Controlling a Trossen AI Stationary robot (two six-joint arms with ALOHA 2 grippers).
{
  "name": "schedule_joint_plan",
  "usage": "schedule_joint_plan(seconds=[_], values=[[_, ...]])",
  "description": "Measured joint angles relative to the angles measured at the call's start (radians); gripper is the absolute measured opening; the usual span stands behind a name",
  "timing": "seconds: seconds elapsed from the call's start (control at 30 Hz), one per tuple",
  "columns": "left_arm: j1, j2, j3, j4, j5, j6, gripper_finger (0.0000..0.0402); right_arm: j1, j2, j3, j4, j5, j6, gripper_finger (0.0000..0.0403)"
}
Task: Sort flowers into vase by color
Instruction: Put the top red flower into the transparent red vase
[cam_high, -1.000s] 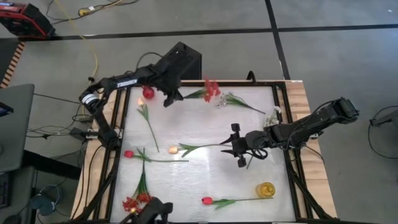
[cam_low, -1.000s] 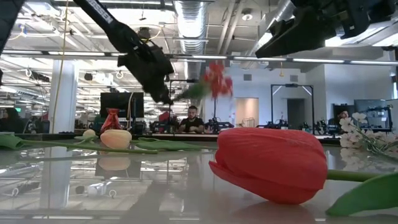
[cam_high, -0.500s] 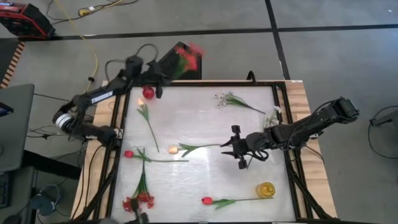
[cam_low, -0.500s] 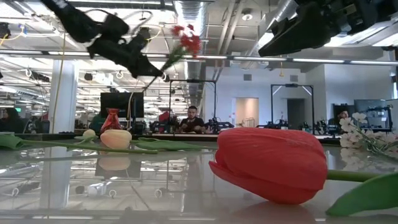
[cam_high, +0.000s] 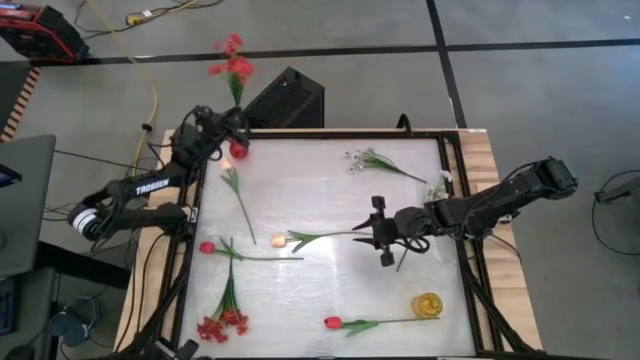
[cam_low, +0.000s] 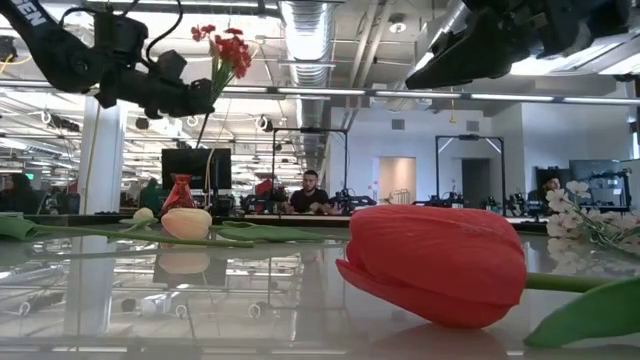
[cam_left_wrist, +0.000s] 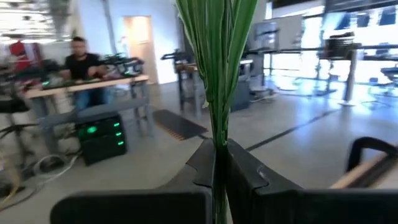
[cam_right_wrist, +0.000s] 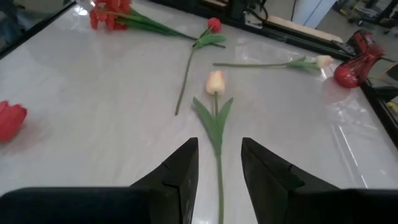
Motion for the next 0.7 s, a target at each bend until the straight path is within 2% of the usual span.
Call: schedule_joint_plan(seconds=[0.13,0.33,0.53,0.7], values=[[-0.001,0.041,0.0,-0.001,-0.013,0.0,0.0,-0.012,0.0,0.0,0.003,-0.021,-0.003,0.0147],[0.0,0.067,-0.013,0.008,-0.15,-0.029,0.0,-0.008,0.0,0.0,0.003,-0.021,-0.002,0.0147],[0.005,0.07,-0.05,0.037,-0.184,-0.006,0.0,0.004,0.0,0.0,0.002,-0.021,-0.002,0.0147],[0.036,0.071,-0.117,0.156,-0.179,-0.031,0.0,0.004,0.0,0.0,0.003,-0.021,0.001,0.0147]])
